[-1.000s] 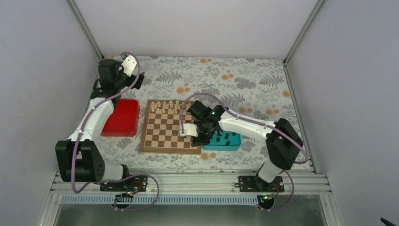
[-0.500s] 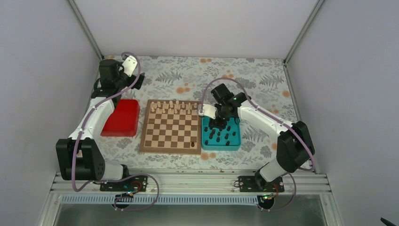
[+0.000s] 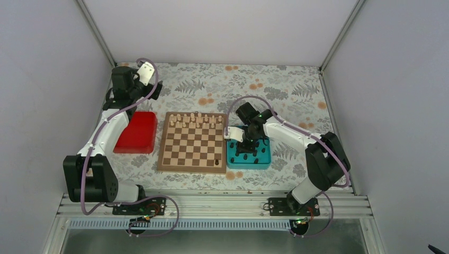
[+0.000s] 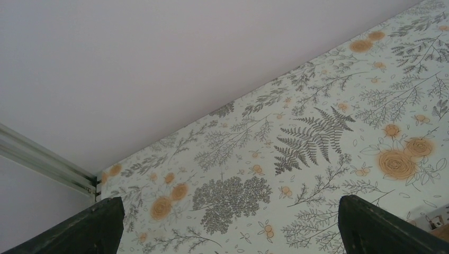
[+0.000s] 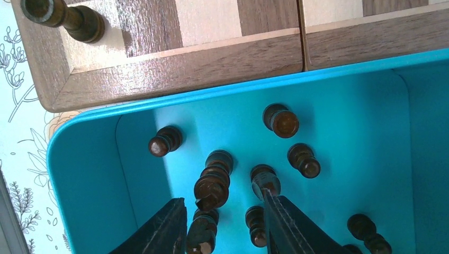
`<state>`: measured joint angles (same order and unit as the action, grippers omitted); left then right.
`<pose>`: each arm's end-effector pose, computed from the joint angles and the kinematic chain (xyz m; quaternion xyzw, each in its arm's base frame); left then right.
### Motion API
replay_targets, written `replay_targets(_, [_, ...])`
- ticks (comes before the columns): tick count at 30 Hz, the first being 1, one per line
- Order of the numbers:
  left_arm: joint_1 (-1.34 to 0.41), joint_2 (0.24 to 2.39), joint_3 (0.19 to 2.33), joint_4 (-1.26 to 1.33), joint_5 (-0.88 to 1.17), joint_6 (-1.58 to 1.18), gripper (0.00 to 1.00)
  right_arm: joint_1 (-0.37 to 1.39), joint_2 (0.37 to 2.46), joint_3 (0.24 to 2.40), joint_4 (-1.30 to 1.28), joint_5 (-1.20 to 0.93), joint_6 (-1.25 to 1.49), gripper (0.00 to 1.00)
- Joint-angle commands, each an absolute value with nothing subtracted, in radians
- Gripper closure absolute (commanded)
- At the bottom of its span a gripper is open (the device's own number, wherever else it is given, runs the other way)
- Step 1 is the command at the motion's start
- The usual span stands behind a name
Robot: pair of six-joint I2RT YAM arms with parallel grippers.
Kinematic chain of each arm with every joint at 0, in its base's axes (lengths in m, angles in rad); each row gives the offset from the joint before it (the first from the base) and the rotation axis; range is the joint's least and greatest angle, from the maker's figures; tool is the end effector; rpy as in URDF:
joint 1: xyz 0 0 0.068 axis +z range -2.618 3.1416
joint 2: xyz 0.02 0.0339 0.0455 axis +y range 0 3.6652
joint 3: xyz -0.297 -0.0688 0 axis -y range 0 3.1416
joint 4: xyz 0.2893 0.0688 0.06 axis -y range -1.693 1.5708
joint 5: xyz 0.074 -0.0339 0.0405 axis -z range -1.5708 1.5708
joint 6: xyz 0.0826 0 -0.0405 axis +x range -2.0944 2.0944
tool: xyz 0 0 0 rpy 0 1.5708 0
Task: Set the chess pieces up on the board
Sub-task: Pick up the chess piece from the storage box.
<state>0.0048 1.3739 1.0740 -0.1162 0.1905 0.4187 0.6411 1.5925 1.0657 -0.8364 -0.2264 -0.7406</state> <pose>0.3980 -0.0137 0.3139 0.2222 0.8057 0.0363 0.5479 0.2602 0.2173 0.1657 -0.6387 0.7542 0.1071 0.1084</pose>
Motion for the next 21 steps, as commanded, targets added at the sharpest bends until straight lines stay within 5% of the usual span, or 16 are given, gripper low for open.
replay_targets(1, [0.012, 1.383, 1.068, -0.092, 0.194, 0.419, 0.0, 0.645, 1.603, 1.049, -0.821, -0.255, -0.749, 0.61])
replay_targets(13, [0.013, 1.378, 1.056, -0.093, 0.199, 0.423, 0.0, 0.657, 1.642, 1.043, -0.788, -0.277, -0.748, 0.64])
replay_targets(21, [0.012, 1.378, 1.062, -0.1, 0.218, 0.426, 0.0, 0.657, 1.651, 1.036, -0.781, -0.271, -0.749, 0.83])
